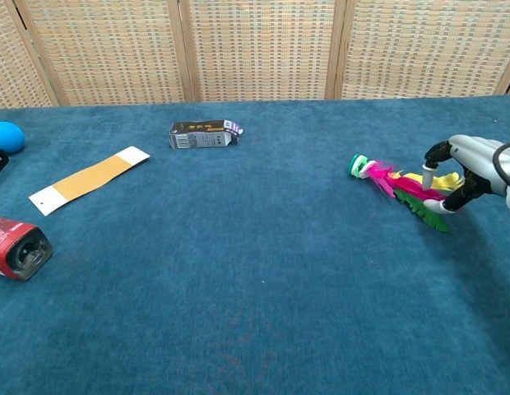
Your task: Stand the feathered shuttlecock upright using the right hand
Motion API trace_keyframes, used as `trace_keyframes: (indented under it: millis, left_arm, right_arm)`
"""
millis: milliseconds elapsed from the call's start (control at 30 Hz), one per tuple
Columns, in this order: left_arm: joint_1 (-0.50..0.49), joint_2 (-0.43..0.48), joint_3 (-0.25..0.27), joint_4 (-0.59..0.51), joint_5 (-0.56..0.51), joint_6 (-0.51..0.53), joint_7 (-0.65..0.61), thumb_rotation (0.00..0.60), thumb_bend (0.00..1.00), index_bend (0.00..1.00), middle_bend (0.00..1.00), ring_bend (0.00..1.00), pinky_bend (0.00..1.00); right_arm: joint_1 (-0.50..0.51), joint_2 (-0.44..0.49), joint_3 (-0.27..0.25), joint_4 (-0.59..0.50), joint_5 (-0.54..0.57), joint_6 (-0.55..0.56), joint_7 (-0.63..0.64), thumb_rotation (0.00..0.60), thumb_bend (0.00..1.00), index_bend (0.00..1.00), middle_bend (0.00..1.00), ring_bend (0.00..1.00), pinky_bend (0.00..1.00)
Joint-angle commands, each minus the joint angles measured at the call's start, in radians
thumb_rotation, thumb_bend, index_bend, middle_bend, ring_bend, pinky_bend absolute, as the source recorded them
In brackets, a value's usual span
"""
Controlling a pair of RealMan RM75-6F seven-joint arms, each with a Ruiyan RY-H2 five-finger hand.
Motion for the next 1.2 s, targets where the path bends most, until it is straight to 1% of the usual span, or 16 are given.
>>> trace_keyframes:
  millis: [33, 367, 800, 1200]
  left_arm:
    - [0.000, 0.000, 0.001, -0.001, 0.002, 0.000, 0.001, 0.600, 0.06, 0.00, 0.00, 0.00, 0.00]
    - [-0.001, 0.001, 0.004, -0.005, 0.006, 0.000, 0.000, 0.600, 0.06, 0.00, 0.00, 0.00, 0.00]
    - [0.004, 0.007, 0.004, -0.014, 0.013, 0.015, -0.003, 0.600, 0.07, 0.00, 0.00, 0.00, 0.00]
    - [0.003, 0.007, 0.004, -0.012, 0.016, 0.017, -0.009, 0.600, 0.07, 0.00, 0.00, 0.00, 0.00]
  right_arm:
    - [0.001, 0.001, -0.001, 0.002, 0.002, 0.003, 0.002, 0.600, 0.31, 0.51, 0.15, 0.00, 0.00]
    - [0.003, 0.009, -0.011, 0.020, 0.028, -0.011, 0.001, 0.600, 0.33, 0.51, 0.15, 0.00, 0.00]
    - [0.014, 0.019, -0.014, 0.021, 0.045, -0.007, -0.017, 0.600, 0.36, 0.53, 0.18, 0.00, 0.00]
    - [0.021, 0.013, -0.026, 0.019, 0.055, 0.006, -0.041, 0.600, 0.36, 0.58, 0.21, 0.00, 0.00]
